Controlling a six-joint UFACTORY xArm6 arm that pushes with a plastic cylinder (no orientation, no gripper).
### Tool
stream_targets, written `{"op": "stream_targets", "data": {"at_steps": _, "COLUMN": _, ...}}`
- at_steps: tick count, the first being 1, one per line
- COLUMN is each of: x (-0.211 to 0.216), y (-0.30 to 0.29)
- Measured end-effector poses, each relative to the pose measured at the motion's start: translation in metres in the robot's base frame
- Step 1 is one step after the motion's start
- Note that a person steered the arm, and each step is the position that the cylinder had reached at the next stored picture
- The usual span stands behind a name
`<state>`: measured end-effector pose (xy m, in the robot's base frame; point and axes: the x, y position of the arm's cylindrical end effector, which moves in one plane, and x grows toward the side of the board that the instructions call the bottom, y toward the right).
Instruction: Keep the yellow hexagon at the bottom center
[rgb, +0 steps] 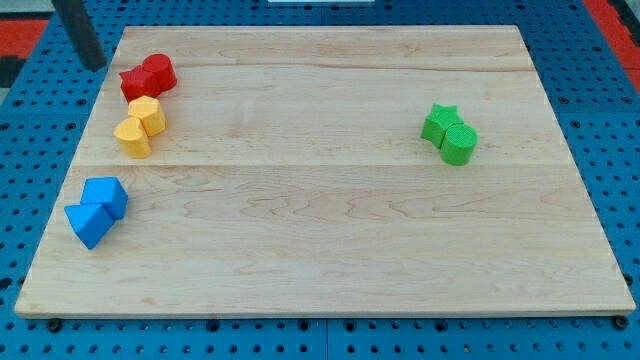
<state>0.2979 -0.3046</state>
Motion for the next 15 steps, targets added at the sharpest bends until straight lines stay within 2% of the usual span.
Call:
{"op": "stream_targets", "data": {"at_steps": 1, "x": 0.051, "y": 0.006}}
{"op": "stream_targets", "data": {"at_steps": 3, "x": 0.062, "y": 0.114}}
{"op": "stream_targets", "data": {"at_steps": 5, "x": 0.112, "y": 0.178}}
{"op": "stream_targets", "data": {"at_steps": 6, "x": 0.149, "y": 0.198}}
{"op": "stream_targets", "data": {"at_steps": 7, "x": 0.166, "y": 0.221}}
{"op": "stream_targets", "data": {"at_steps": 9, "x": 0.229, "y": 0.231}}
{"op": "stream_targets", "data": {"at_steps": 10, "x": 0.253, "y": 0.26}}
{"op": "stream_targets", "data": {"at_steps": 11, "x": 0.224, "y": 0.242}}
{"op": "stream_targets", "data": {"at_steps": 12, "x": 0.156, "y": 0.25}}
{"op": "stream_targets", "data": {"at_steps": 13, "x": 0.11, "y": 0.202}}
{"op": "stream_targets", "data": {"at_steps": 14, "x": 0.078, "y": 0.172}}
{"op": "stream_targets", "data": {"at_steps": 15, "x": 0.077, "y": 0.111}}
